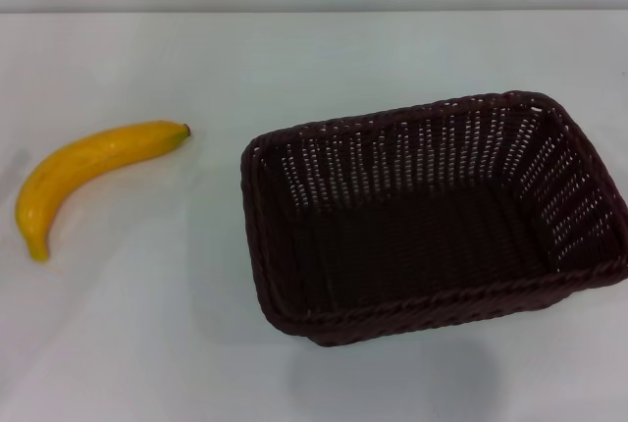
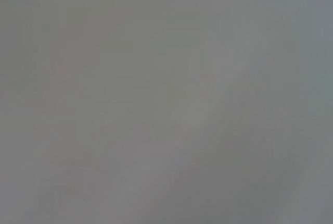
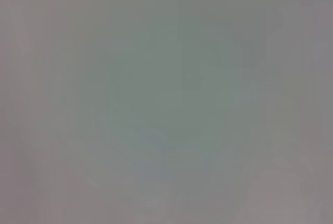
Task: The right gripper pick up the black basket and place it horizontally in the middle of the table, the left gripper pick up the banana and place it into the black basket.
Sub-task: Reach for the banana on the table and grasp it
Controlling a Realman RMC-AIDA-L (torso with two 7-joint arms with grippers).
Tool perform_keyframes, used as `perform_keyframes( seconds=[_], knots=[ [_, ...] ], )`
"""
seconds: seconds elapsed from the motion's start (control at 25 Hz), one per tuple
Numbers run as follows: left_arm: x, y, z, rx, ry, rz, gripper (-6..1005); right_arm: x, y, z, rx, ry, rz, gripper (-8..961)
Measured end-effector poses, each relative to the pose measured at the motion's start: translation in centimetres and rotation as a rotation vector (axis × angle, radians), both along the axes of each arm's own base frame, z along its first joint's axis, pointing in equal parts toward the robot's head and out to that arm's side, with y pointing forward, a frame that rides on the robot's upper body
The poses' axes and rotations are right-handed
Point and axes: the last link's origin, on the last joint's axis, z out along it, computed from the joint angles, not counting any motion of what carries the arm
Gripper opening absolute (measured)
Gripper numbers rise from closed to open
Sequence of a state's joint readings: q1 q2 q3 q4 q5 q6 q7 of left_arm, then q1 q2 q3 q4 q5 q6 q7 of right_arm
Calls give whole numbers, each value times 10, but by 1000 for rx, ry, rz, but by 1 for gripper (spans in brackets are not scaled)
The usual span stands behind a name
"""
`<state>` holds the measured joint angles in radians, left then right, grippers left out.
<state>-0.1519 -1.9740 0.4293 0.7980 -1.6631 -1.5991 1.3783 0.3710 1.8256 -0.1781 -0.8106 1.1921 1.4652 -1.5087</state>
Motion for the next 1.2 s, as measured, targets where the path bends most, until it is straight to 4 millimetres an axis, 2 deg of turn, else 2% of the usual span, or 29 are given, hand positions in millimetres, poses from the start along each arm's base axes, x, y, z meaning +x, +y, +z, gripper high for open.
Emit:
perform_keyframes(
  seconds=[0.16,0.32,0.6,0.72,0.92,1.2],
  knots=[
    [2,16,12,-144,54,67,675,18,-19,-5,154,7,-28,785],
    [1,34,19,-274,156,135,674,32,-35,-19,281,33,-48,709],
    [-2,55,14,-390,302,206,672,28,-35,-61,255,-69,13,577],
    [1,65,12,-430,345,217,671,29,-32,-72,239,-44,16,344],
    [12,87,3,-506,400,240,665,32,-31,-75,236,-33,-1,191],
    [29,116,-19,-693,517,310,647,34,-31,-82,236,-14,-20,212]
  ],
)
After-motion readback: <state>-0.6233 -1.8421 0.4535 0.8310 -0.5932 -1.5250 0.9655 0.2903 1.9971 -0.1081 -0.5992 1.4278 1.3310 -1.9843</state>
